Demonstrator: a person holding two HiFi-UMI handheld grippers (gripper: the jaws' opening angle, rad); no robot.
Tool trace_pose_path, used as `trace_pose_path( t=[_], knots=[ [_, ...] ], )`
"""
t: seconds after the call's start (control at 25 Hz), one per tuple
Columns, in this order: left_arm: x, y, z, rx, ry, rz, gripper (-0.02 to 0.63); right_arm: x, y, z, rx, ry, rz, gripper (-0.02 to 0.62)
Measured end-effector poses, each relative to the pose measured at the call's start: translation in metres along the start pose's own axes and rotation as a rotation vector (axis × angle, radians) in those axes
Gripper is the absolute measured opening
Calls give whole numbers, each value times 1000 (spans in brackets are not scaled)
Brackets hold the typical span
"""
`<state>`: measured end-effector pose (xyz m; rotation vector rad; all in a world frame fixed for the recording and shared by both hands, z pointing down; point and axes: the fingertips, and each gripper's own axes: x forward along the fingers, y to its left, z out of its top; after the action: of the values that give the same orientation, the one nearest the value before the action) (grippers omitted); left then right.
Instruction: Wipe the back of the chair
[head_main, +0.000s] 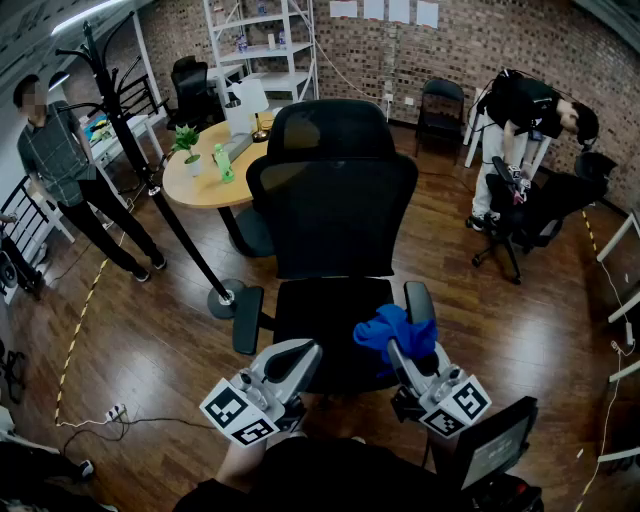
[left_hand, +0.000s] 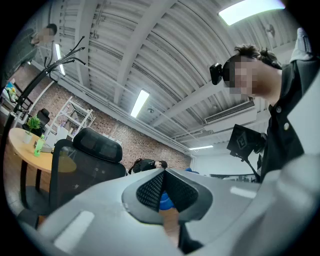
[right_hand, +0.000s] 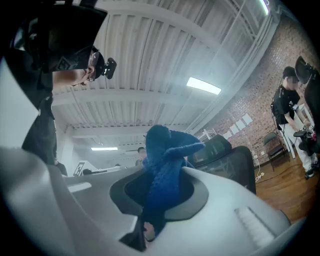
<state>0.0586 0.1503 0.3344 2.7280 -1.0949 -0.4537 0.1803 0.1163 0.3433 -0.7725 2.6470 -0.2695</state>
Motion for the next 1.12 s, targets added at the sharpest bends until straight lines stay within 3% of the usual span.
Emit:
trace_pose_path(
  t=[0.32, 0.6, 0.8, 1.0, 1.12],
  knots=[
    [13, 43, 8, 5, -13, -13, 3, 46, -22, -5, -18, -5, 18, 52],
    [24, 138, 32, -37, -59, -73, 3, 134, -58, -2, -113, 5, -42, 52],
    [34, 196, 46, -73, -45, -121, 3, 204, -95, 11, -160, 1, -70, 52],
    [35, 232, 51, -98, -34, -82, 3, 283, -140, 34, -151, 12, -37, 52],
    [29, 247, 54, -99, -54, -23, 3, 342, -150, 53, -157, 27, 54, 52]
  ],
)
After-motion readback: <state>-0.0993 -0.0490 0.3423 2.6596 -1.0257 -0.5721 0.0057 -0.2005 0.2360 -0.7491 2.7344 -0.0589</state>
